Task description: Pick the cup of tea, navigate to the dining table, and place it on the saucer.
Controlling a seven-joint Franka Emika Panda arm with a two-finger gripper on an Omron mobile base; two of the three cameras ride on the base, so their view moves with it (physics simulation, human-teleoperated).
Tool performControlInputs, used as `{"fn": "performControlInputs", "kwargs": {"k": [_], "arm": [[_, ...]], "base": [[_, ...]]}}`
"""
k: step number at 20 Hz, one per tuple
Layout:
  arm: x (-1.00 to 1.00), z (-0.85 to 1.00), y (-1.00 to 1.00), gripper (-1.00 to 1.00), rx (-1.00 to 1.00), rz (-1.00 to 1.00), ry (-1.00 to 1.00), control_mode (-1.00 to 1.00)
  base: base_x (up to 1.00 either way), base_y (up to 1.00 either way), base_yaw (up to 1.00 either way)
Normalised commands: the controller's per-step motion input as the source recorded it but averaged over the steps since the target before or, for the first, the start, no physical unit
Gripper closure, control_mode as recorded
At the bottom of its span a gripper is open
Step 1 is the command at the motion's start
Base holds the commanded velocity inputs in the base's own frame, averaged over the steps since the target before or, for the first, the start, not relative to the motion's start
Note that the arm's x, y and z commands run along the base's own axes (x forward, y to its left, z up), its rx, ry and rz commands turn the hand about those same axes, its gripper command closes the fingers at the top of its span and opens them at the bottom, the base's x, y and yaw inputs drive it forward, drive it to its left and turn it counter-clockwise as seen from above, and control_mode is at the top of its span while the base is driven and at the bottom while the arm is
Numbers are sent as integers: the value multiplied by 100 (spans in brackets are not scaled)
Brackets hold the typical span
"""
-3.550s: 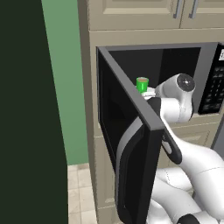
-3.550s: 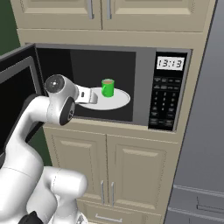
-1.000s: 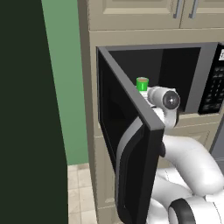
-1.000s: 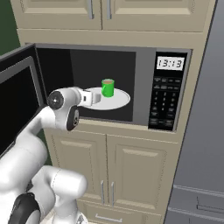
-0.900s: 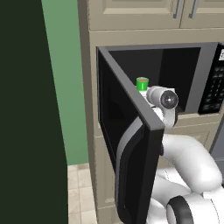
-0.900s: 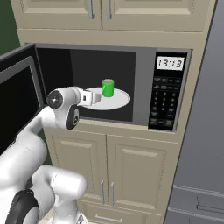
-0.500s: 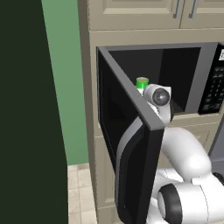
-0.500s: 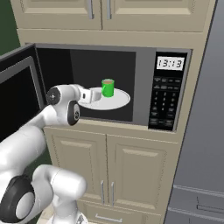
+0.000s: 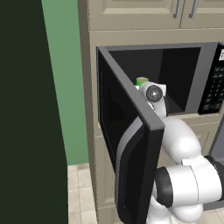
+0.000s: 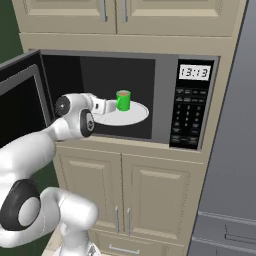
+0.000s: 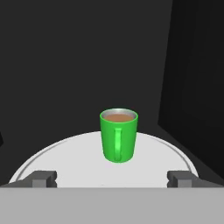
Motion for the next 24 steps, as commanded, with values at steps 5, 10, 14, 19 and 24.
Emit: {"fn": "performControlInputs", "kwargs": {"k": [5, 10, 14, 19, 24], "arm": [[27, -1, 0, -100, 0, 0, 0, -100], [26, -3, -1, -100, 0, 0, 0, -100], [23, -7, -10, -100, 0, 0, 0, -100], [12, -15, -16, -100, 1, 0, 0, -100], [6, -23, -13, -100, 1, 0, 0, -100]], "base": [[0, 0, 0], [0, 0, 0], [0, 0, 0], [0, 0, 0], [0, 0, 0]]}}
